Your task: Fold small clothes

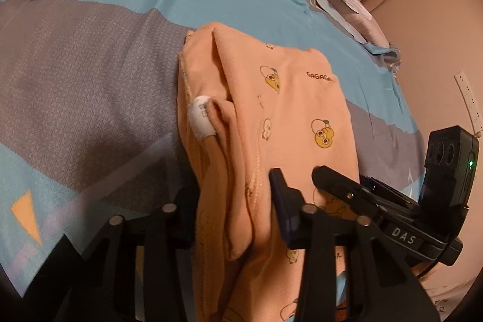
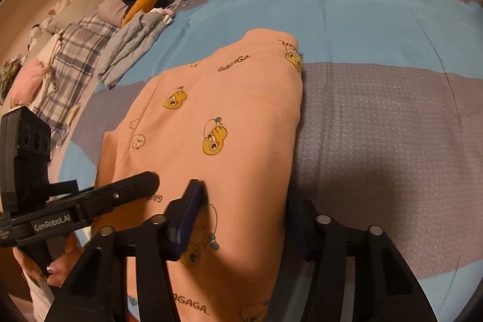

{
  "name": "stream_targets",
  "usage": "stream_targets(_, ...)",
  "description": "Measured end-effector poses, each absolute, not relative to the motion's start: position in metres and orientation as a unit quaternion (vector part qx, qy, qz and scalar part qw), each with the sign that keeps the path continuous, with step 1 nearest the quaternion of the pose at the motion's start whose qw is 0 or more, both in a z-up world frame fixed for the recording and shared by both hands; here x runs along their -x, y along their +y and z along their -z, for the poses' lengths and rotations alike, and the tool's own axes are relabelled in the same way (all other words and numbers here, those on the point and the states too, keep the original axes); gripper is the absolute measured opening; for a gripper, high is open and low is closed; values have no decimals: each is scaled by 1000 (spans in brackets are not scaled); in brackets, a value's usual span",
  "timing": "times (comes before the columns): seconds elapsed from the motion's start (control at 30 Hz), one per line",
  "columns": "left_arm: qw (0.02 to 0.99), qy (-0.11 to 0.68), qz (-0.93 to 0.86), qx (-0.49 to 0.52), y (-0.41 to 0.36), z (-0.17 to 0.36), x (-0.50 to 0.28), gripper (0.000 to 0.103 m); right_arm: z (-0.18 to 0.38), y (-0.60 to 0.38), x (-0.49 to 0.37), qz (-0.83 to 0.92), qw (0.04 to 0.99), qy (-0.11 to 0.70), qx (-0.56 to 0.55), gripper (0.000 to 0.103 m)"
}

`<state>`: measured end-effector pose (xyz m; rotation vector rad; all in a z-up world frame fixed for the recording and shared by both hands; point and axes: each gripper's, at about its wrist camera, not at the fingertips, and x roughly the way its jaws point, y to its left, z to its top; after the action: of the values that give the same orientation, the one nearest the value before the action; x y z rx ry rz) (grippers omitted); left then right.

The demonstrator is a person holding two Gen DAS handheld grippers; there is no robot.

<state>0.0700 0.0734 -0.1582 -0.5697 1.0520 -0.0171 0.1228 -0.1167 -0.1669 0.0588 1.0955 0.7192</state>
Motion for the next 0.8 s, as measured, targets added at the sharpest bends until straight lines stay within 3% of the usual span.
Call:
stream_targets(0.07, 831, 492, 6, 261, 71, 155, -68, 31, 164, -116, -122, -340, 793, 504, -26, 32)
stream_targets(0.17, 841, 484, 1, 243, 64, 144, -65, 27, 156, -116, -119, -342, 797, 497, -27, 25)
stream_targets(0.8, 878, 430, 52, 201, 1, 83, -75, 26, 98, -158, -113, -327, 846, 421, -23, 23)
